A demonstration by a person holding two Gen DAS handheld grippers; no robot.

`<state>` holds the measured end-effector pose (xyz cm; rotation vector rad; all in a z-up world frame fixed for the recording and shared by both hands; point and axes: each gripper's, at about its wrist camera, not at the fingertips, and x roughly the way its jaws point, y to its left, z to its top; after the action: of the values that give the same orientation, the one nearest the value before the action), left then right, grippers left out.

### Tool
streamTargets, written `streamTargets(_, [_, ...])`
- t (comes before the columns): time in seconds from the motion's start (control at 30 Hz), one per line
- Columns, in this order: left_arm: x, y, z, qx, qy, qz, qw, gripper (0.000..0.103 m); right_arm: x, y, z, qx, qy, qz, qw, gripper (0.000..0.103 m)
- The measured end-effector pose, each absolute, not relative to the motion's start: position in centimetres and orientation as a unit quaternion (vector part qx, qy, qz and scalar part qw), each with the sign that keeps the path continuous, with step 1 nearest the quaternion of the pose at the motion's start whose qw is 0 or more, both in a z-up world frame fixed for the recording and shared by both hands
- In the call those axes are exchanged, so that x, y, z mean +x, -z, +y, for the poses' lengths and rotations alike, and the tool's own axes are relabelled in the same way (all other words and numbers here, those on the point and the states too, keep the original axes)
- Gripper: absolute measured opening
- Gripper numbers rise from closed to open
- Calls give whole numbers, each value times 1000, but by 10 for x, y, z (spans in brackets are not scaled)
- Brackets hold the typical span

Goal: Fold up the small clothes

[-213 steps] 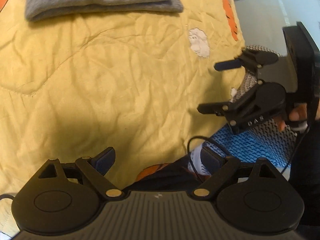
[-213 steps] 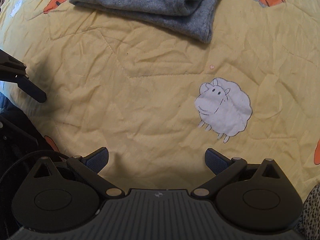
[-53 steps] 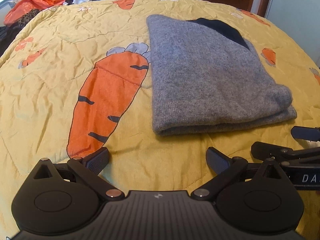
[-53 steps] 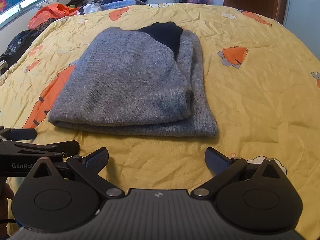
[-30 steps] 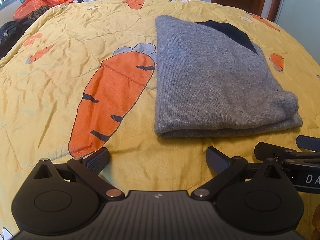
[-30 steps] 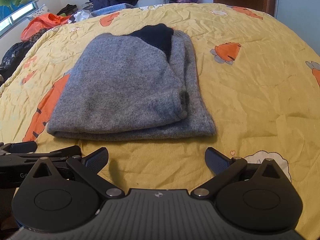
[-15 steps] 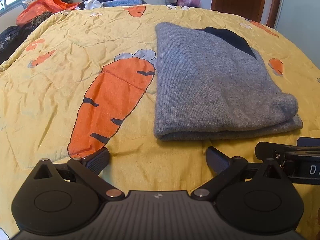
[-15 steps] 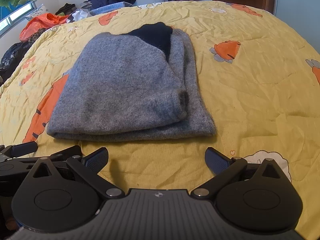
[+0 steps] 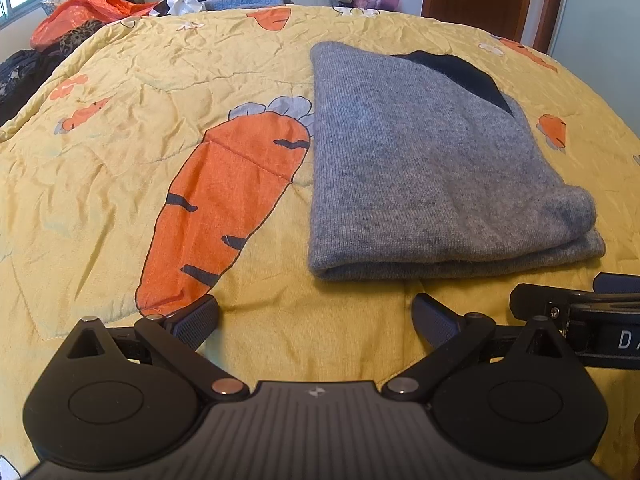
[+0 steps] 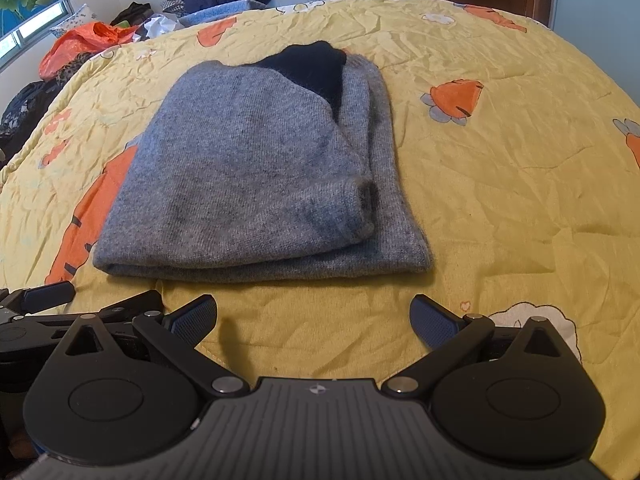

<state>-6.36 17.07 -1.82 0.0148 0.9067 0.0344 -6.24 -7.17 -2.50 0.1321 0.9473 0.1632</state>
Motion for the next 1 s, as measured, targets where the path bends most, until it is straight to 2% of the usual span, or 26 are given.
streamTargets(0.43, [-63,17,171,7,-16,441,897,103,-61,25,-73,62,-79,461,882,103])
streamTargets(0.63, [-62,10,181,-20,-24,471,881,103,-67,16,-77,58,-71,460,883,103])
streamTargets(1.0, [-70,-3,185,-15,-29,461,887,103,-71,14,-85,44,-46,457,887,103])
